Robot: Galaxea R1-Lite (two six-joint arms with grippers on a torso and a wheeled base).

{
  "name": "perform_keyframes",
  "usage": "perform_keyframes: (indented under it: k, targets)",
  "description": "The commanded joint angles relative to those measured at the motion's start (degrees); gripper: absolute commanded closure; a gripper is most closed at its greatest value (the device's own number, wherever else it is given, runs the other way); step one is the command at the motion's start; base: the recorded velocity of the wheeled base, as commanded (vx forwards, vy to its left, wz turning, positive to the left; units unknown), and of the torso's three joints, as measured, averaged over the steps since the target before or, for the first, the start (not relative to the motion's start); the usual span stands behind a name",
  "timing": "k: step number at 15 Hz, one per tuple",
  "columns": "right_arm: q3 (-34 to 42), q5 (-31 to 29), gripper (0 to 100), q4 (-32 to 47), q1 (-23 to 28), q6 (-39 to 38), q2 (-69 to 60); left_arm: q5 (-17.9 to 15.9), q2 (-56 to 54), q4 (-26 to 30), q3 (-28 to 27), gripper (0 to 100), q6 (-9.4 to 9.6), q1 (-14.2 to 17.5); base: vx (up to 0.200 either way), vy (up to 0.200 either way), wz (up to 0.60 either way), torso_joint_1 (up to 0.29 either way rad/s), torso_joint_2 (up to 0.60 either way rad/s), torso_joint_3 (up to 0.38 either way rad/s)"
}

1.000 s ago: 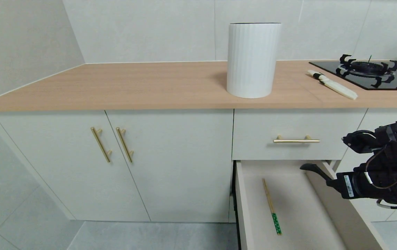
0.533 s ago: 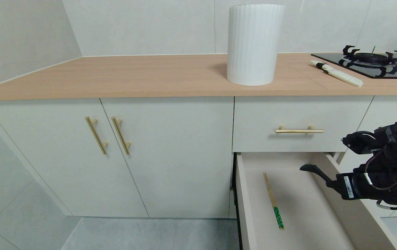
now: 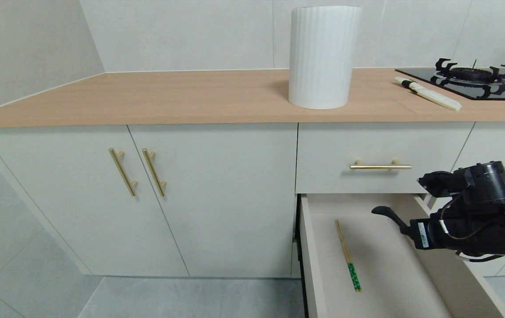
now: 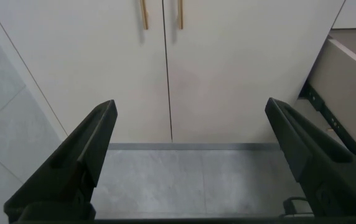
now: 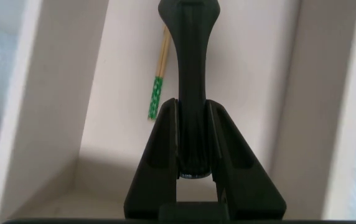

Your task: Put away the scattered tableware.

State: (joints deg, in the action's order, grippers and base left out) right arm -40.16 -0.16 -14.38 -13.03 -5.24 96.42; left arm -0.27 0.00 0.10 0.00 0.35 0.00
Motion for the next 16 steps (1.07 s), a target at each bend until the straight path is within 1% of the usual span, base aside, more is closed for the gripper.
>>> perform_keyframes:
  k: [1,2,3,6,7,9,11,16]
  targets:
    - [0.78,-0.28,100,-4.51,0.02,-1.17,9.58,0.0,0.0,-0.01,0.0,0,0.0,0.0,0.0,0.0,0.0,0.0,0.0,0.0]
    - [0.78,-0.28,100,-8.12,0.02,-3.37,13.45,0.0,0.0,-0.01,0.0,0,0.0,0.0,0.0,0.0,0.0,0.0,0.0,0.0]
    - [0.87,-0.37,100,-10.31,0.11,-3.9,16.26,0.0,0.0,-0.01,0.0,0,0.09,0.0,0.0,0.0,0.0,0.0,0.0,0.0]
    - [0.87,-2.39,100,-15.85,0.73,-3.9,23.91,0.0,0.0,-0.01,0.0,0,0.0,0.0,0.0,0.0,0.0,0.0,0.0,0.0]
    - [1.04,-2.83,100,-19.45,0.81,-3.9,27.33,0.0,0.0,-0.01,0.0,0,0.0,0.0,0.0,0.0,0.0,0.0,0.0,0.0]
    - [1.31,-3.97,100,-23.06,0.81,-3.9,30.59,0.0,0.0,-0.01,0.0,0,0.0,0.0,0.0,0.0,0.0,0.0,0.0,0.0]
    - [1.31,-4.41,100,-24.73,1.52,-3.9,31.47,0.0,0.0,-0.01,0.0,0,0.0,0.0,0.0,0.0,0.0,0.0,0.0,0.0]
    - [1.22,-4.41,100,-25.34,1.87,-3.9,32.52,0.0,0.0,-0.01,0.0,0,0.0,0.0,0.0,0.0,0.0,0.0,0.0,0.0]
